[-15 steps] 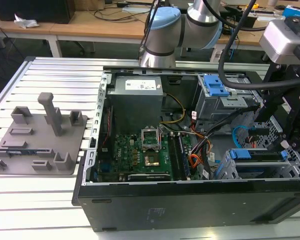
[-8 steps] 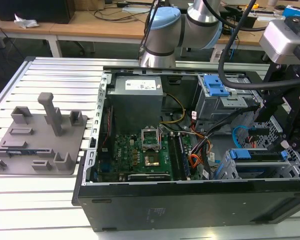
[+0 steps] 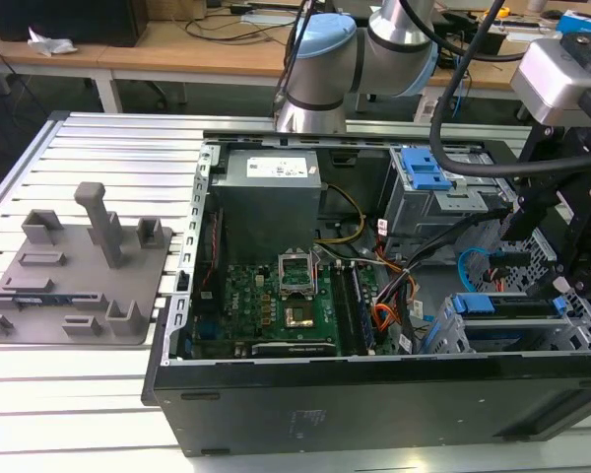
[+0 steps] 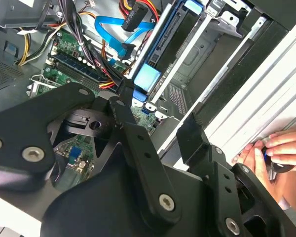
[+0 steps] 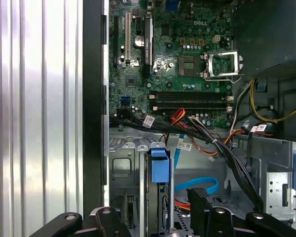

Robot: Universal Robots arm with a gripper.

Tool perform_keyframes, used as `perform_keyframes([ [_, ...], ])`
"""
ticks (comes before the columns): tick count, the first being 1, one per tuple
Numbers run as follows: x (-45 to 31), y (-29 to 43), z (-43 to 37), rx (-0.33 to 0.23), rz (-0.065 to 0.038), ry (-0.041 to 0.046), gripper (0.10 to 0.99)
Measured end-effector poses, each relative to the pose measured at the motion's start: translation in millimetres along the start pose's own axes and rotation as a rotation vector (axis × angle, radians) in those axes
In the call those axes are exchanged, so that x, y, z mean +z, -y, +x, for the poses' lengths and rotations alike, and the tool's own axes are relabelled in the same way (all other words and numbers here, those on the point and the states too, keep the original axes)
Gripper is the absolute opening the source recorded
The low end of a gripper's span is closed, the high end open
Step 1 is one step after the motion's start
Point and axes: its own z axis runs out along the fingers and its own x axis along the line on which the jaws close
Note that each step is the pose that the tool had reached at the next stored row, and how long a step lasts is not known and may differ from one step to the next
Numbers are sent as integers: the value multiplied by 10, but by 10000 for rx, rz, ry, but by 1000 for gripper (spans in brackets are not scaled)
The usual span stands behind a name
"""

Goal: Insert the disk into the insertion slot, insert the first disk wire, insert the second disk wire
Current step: 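Insert the first disk wire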

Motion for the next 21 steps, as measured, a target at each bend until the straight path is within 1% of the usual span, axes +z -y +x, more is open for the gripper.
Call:
perform_keyframes([
  [1, 1, 18, -53, 0, -1, -42, 624],
  [2, 9, 34, -151, 1, -1, -191, 624],
  [3, 13, 36, -206, 3, 1, -468, 624],
  [4, 16, 35, -246, 0, 155, -825, 624],
  [5, 17, 35, -251, -5, 307, -903, 624],
  [6, 17, 36, -253, -4, 466, -951, 624],
  [7, 17, 35, -253, 9, 613, -981, 624],
  [9, 18, 35, -256, 169, 864, -1018, 624],
  [10, 22, 36, -255, 292, 915, -1036, 624],
  [11, 26, 37, -256, 347, 929, -1062, 624],
  [12, 29, 37, -265, 357, 931, -1136, 624],
  [14, 43, 36, -315, 352, 936, -1354, 624],
  [15, 49, 35, -354, 348, 938, -1488, 624],
  [16, 58, 36, -424, 338, 942, -1743, 624],
  [18, 66, 36, -497, 323, 948, -2113, 624],
  [19, 68, 37, -534, 313, 953, -2360, 624],
  [20, 71, 37, -557, 307, 955, -2537, 624],
  [21, 74, 37, -600, 292, 960, -2920, 624],
])
